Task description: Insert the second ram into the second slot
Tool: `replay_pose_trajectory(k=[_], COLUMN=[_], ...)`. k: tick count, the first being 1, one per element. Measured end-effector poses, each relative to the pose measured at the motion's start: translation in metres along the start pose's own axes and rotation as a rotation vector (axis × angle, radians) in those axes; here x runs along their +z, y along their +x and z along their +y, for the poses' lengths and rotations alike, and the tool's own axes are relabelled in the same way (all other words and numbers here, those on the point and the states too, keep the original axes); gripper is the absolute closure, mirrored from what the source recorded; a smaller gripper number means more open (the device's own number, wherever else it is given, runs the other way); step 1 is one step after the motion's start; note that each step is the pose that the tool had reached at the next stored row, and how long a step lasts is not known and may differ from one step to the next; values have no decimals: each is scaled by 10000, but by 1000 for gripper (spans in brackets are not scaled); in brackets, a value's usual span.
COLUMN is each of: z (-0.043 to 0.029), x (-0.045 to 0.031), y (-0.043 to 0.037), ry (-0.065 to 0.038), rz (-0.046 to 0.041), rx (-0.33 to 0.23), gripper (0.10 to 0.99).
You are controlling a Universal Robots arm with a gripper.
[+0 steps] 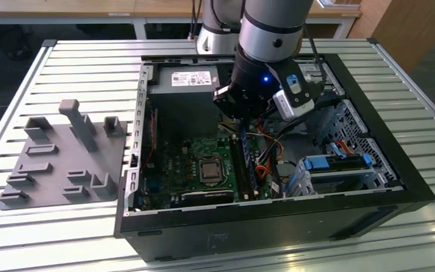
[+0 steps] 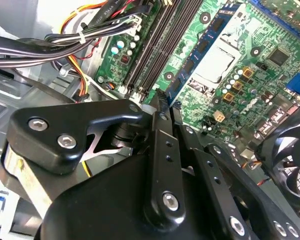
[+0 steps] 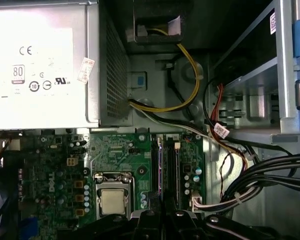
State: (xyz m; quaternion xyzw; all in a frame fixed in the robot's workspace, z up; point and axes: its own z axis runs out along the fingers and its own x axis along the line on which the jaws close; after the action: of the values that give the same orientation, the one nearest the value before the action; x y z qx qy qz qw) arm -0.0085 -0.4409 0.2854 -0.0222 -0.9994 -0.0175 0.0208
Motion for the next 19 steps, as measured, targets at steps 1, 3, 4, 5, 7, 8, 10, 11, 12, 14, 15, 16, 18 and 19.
replay_pose_trajectory(k=[1,3,4,5,7,8,10,11,12,14,15,16,18,19], z=[-1,-2,-3,-4,-6,-7,-8,-9,-10,-29,-46,-65,-96,-106], x=[15,51,69,87,142,160,196,214,232,245,247,251,260,267], y=[0,-2,-3,-3,-6,-7,-8,-9,-10,-12,-12,-13,-15,-15], ry=[-7,-18,-17,-17,-18,-18,-18,-18,-18,-15,-16,-18,-18,-19], rz=[2,3,4,4,4,4,4,4,4,5,5,4,4,4], rx=[-14,-58,-62,-63,-64,-64,-64,-64,-64,-66,-65,-64,-64,-64], gripper=[945,945,945,945,945,945,945,945,945,945,945,945,945,945])
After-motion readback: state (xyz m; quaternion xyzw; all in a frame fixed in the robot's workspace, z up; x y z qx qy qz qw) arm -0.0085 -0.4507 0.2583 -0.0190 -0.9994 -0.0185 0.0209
